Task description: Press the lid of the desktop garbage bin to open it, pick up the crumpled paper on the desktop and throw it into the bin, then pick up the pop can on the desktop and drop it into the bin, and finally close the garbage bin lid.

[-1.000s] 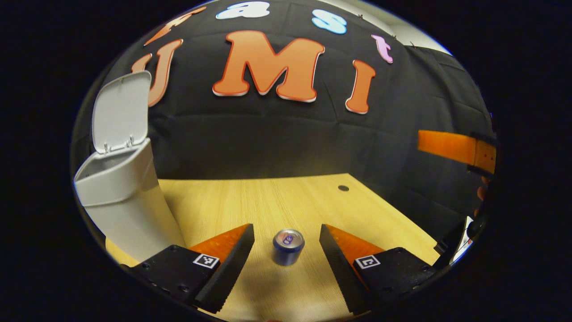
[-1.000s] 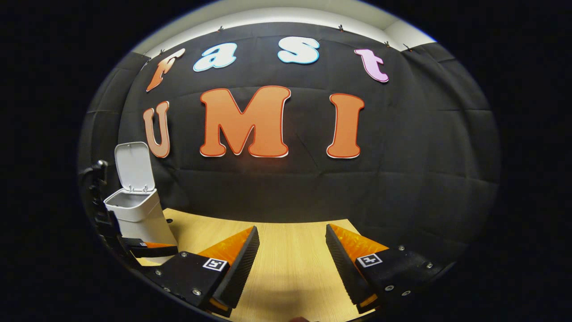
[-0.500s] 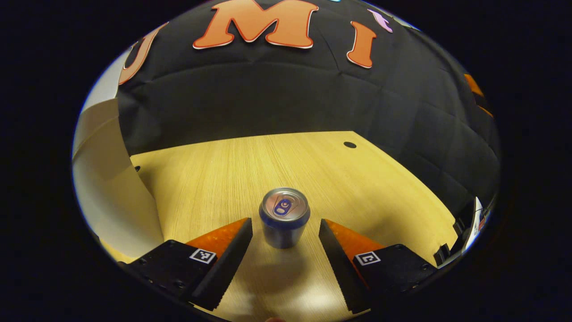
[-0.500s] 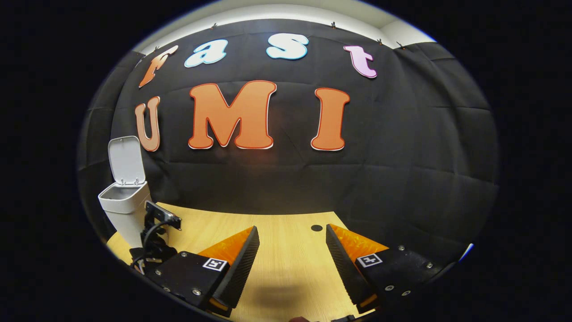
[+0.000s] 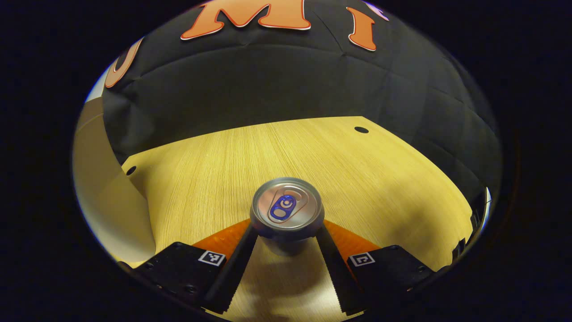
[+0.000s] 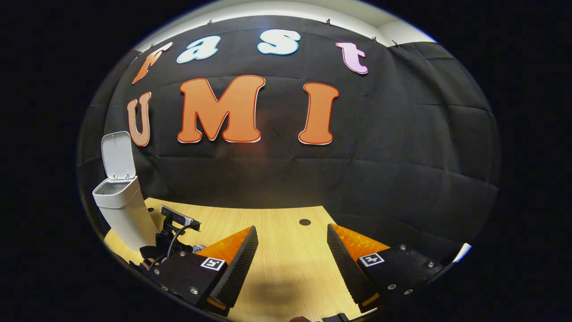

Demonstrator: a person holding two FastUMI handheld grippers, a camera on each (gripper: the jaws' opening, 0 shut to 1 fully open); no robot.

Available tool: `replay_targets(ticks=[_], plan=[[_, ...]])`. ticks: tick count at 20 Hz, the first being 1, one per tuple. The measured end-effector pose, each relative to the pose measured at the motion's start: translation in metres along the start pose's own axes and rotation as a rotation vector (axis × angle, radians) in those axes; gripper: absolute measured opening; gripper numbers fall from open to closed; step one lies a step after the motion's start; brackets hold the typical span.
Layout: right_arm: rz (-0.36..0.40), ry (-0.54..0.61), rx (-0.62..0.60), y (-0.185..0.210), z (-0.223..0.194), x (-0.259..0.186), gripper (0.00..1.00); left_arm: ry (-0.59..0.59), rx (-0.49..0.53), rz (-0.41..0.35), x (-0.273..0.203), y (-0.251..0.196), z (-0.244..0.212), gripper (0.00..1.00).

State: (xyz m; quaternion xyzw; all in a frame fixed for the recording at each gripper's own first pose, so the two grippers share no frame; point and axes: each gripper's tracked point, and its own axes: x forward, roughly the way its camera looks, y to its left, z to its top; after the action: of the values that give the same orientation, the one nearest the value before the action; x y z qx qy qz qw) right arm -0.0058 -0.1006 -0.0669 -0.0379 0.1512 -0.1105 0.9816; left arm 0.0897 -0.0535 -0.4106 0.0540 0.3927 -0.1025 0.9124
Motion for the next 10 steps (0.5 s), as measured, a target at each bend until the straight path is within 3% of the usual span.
replay_targets(ticks=[5,10], plan=[[0.015,0.002,0.009,0.008,0.0,0.004,0.93,-0.038,-0.004,0.006,-0.018,0.005,0.015,0.82],[0.048,-0.006,0.015,0.023,0.001,0.012,0.93,-0.106,-0.017,0.009,-0.071,0.009,0.031,0.81]])
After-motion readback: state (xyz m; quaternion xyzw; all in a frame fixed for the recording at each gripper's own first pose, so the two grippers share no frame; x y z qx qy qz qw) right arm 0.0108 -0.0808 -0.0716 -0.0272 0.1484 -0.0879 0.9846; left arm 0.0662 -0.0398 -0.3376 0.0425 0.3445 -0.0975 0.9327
